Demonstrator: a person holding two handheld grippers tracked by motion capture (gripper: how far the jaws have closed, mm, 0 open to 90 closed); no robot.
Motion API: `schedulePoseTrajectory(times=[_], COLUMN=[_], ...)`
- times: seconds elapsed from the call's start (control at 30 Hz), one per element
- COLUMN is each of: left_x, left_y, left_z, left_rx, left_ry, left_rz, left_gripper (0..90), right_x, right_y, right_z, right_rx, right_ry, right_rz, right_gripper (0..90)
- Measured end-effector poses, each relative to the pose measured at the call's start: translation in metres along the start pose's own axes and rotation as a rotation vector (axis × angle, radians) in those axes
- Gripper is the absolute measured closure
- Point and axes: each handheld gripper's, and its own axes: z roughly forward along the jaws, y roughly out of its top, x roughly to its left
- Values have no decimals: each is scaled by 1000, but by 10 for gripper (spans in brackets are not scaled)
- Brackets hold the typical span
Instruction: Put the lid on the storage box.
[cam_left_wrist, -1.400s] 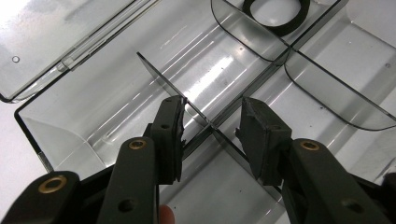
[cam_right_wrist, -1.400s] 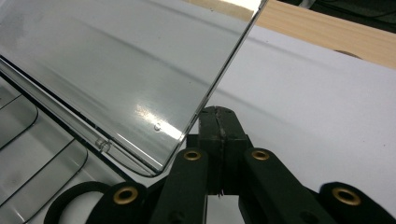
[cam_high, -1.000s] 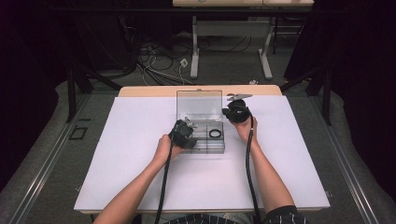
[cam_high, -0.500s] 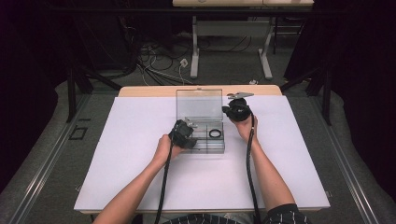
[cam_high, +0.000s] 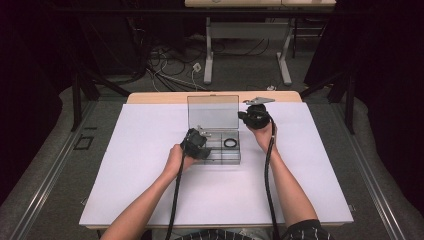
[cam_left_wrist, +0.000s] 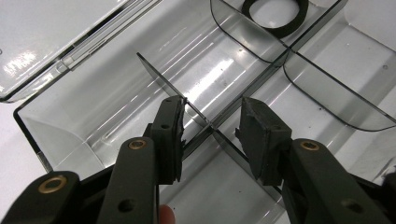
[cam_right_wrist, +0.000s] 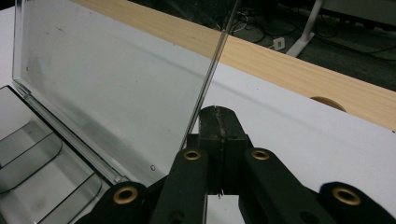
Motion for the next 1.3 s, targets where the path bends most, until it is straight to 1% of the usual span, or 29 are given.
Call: schedulePoseTrajectory(times=[0.1, 0.13, 0.27, 0.33, 0.53, 0.6, 0.73, 0.8, 0.83, 0.87, 0.9, 0.97, 1.0, 1.03, 1.13, 1.2, 1.3], left_x=[0, 1, 1, 1, 1, 2, 2, 2, 3, 3, 2, 0, 0, -1, -1, 0, 5], left_y=[0, 0, -1, -1, -1, -1, -2, -2, -2, -2, -1, -2, -2, -2, -3, -5, -8], left_z=[0, -1, 0, -1, -1, -1, -1, -1, -1, -1, -2, -4, -7, -10, -24, -36, -55], left_rx=[-3, 2, -3, -5, -11, -10, -11, -19, -17, -16, -6, -9, -8, -17, -41, -52, -66], left_ry=[-5, -5, -6, -9, -9, -15, -16, -13, -15, -30, -36, -26, -23, -8, 10, 42, 55], left_rz=[-6, -1, -3, -5, -4, -7, -10, -21, -18, -21, -23, -27, -30, -32, -42, -34, -29], left_gripper=[600, 600, 600, 600, 600, 599, 599, 598, 595, 587, 551, 450, 401, 357, 251, 206, 169], right_x=[1, 1, 2, 2, 4, 4, 5, 6, 6, 6, 6, 7, 7, 7, 8, 8, 10], right_y=[1, 1, 1, 1, 2, 2, 2, 2, 2, 2, 2, 2, 2, 2, 2, 1, 1], right_z=[-2, -3, -5, -6, -9, -10, -12, -13, -14, -14, -14, -15, -16, -16, -17, -19, -21], right_rx=[-3, -2, -2, -14, -15, -17, -21, -19, -22, -21, -22, -23, -23, -21, -19, -14, -10], right_ry=[6, 9, 11, 11, 16, 18, 21, 24, 24, 25, 29, 26, 29, 32, 35, 36, 46], right_rz=[-12, -15, -11, -9, -20, -19, -32, -37, -37, -36, -41, -50, -47, -51, -56, -62, -65], right_gripper=[900, 900, 900, 900, 900, 900, 900, 900, 900, 900, 900, 900, 900, 900, 900, 900, 900])
